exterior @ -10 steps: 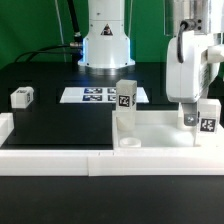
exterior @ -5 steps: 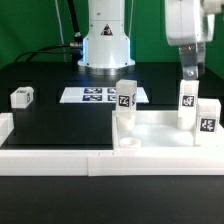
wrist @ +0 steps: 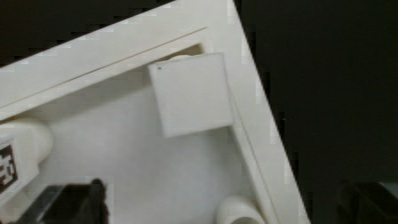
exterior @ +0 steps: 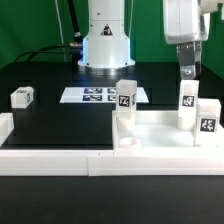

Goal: Assemble square table

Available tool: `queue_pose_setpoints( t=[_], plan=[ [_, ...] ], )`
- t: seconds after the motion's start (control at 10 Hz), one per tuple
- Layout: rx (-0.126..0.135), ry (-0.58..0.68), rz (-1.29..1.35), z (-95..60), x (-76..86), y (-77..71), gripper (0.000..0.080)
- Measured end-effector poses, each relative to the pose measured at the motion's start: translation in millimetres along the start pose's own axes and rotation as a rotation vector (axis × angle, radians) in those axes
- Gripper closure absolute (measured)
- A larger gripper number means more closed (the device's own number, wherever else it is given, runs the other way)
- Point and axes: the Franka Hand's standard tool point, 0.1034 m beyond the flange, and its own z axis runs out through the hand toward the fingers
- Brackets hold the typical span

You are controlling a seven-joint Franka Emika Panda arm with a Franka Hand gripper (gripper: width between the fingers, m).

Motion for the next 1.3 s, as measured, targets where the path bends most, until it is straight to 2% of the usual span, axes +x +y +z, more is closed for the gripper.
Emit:
queue_pose_setpoints(
  t=[0.4,0.5,0.7,0.8,0.9,1.3],
  plan=[
    [0.001,0.002,-0.05,-0.1,3.3,0.3,0.015],
    [0.008,-0.002,-0.113,-3.6,14.5,2.3,0.015],
    [0.043,-0.009,-0.196,-19.6,45.7,11.6,0.015],
    [0.058,0.0,-0.323,-24.8,59.1,14.1,0.015],
    [0.06,0.005,-0.385,-25.8,64.3,15.0,0.015],
    [0.057,0.016,-0.667,-23.9,64.0,15.2,0.015]
  ],
)
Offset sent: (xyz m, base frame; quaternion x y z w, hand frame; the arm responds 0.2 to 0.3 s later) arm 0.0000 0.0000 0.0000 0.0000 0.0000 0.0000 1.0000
